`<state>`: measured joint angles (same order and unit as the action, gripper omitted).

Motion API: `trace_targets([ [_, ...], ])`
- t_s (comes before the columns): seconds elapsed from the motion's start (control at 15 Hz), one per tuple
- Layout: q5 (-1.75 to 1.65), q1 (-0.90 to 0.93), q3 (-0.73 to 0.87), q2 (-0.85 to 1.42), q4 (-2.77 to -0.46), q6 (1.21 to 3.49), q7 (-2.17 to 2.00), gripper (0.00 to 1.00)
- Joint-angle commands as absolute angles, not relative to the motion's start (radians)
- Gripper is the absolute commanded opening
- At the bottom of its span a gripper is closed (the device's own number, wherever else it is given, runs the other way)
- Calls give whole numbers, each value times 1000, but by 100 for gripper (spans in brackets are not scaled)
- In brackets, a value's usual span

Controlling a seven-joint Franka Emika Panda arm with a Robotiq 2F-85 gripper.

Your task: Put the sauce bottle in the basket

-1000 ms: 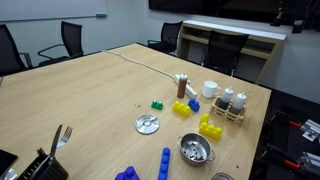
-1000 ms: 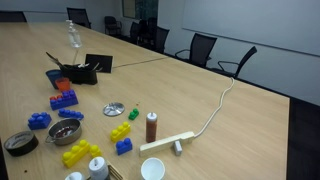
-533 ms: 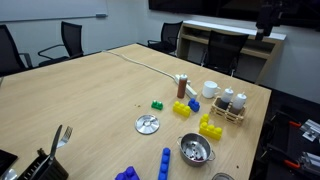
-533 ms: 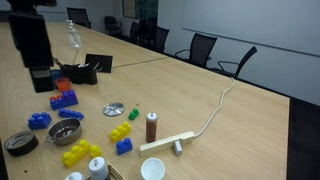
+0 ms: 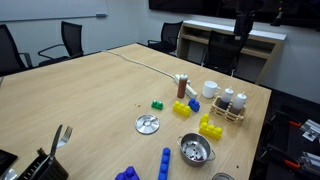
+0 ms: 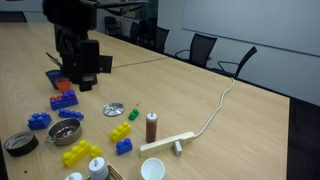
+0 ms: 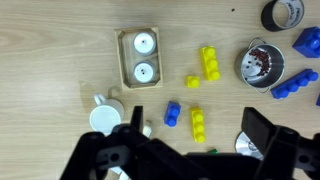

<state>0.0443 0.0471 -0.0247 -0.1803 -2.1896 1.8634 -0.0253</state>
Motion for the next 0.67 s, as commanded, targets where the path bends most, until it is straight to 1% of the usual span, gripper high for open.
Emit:
trace_targets([
  [0.0,45,42,-29,-181,-2187,1861,-24,100],
  [0.2,57,43,-26,-176,-2185,1872,-18,100],
  [0.33,61,44,-27,-140,-2170,1922,-13,100],
  [0.6,14,44,-31,-7,-2140,2120,0,100],
])
